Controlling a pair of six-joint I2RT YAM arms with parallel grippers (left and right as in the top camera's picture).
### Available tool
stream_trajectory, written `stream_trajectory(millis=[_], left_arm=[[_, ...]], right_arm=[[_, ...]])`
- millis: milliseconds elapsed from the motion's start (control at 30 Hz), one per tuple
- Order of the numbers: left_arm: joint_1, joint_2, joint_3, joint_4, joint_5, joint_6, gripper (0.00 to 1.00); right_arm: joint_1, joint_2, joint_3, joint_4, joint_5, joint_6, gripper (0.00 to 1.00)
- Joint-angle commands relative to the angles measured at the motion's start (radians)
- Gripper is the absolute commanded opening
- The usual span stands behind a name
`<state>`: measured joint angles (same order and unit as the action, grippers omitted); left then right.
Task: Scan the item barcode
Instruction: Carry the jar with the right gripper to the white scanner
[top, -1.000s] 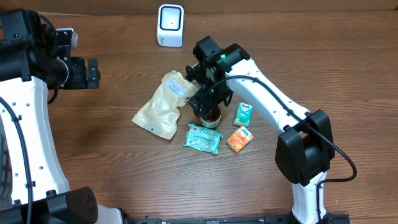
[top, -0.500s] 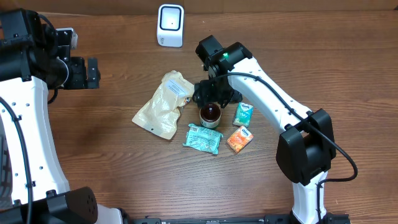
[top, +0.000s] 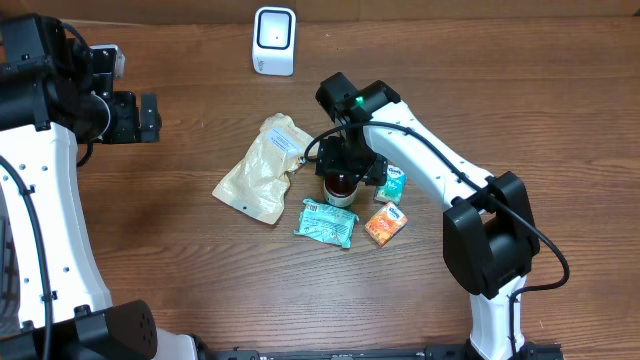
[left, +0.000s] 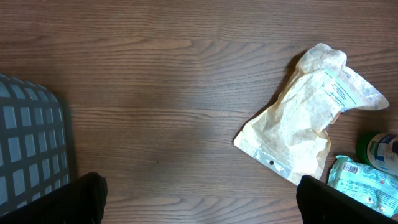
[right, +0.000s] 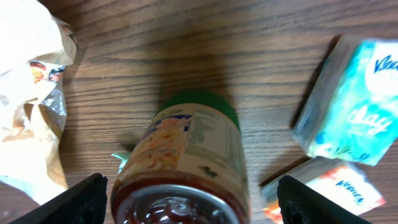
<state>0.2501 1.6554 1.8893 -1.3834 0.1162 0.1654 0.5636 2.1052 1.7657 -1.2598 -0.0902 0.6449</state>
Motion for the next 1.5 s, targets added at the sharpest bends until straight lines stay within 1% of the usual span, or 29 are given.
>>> stream_trajectory(millis=[0, 100, 167, 267, 433, 567, 733, 800, 900, 967, 1100, 1200, 1233, 1300, 1367, 1467], left_arm=[[0.004, 0.007, -0.003, 0.0, 0.0, 0.022, 1.0], [0.004, 0.007, -0.003, 0.0, 0.0, 0.022, 1.0], [0.004, 0.007, -0.003, 0.0, 0.0, 0.022, 1.0], [0.004, 0.007, -0.003, 0.0, 0.0, 0.022, 1.0], [0.004, 0.007, -0.003, 0.0, 0.0, 0.022, 1.0], [0.004, 0.007, -0.003, 0.0, 0.0, 0.022, 1.0], [0.004, 0.007, -0.003, 0.0, 0.0, 0.022, 1.0], [0.004, 0.007, -0.003, 0.0, 0.0, 0.022, 1.0], [0.004, 0.007, -0.003, 0.0, 0.0, 0.022, 1.0], [0.004, 0.007, -0.003, 0.0, 0.0, 0.022, 1.0], [0.004, 0.007, -0.003, 0.0, 0.0, 0.022, 1.0], [0.004, 0.007, -0.003, 0.0, 0.0, 0.022, 1.0], [0.004, 0.007, -0.003, 0.0, 0.0, 0.022, 1.0], [0.004, 0.007, -0.003, 0.0, 0.0, 0.022, 1.0], [0.004, 0.007, -0.003, 0.0, 0.0, 0.022, 1.0], [0.004, 0.007, -0.003, 0.0, 0.0, 0.022, 1.0]], right_arm=[[0.009, -0.01, -0.016, 0.005, -0.012, 0.061, 0.84], [0.013, -0.01, -0.051, 0.039, -0.012, 0.073, 0.83], [0.015, -0.01, -0.082, 0.064, -0.013, 0.092, 0.81], [0.015, -0.01, -0.105, 0.084, -0.011, 0.092, 0.72], [0.011, -0.01, -0.087, 0.077, -0.008, 0.087, 0.66], [0.004, -0.011, -0.039, 0.04, -0.01, 0.056, 0.65], [-0.019, -0.011, 0.1, -0.068, -0.055, -0.029, 0.65], [-0.036, -0.011, 0.205, -0.126, -0.141, -0.127, 0.65], [-0.058, -0.011, 0.348, -0.201, -0.261, -0.228, 0.65], [-0.077, -0.011, 0.449, -0.252, -0.344, -0.258, 0.65], [-0.126, -0.011, 0.637, -0.307, -0.551, -0.257, 0.66], [-0.175, -0.011, 0.755, -0.309, -0.775, -0.214, 0.66], [-0.187, -0.011, 0.775, -0.306, -0.82, -0.194, 0.66], [-0.219, -0.011, 0.816, -0.296, -0.924, -0.113, 0.66], [-0.244, -0.011, 0.834, -0.292, -0.982, -0.023, 0.65], [-0.269, -0.011, 0.835, -0.309, -1.004, 0.121, 0.63]])
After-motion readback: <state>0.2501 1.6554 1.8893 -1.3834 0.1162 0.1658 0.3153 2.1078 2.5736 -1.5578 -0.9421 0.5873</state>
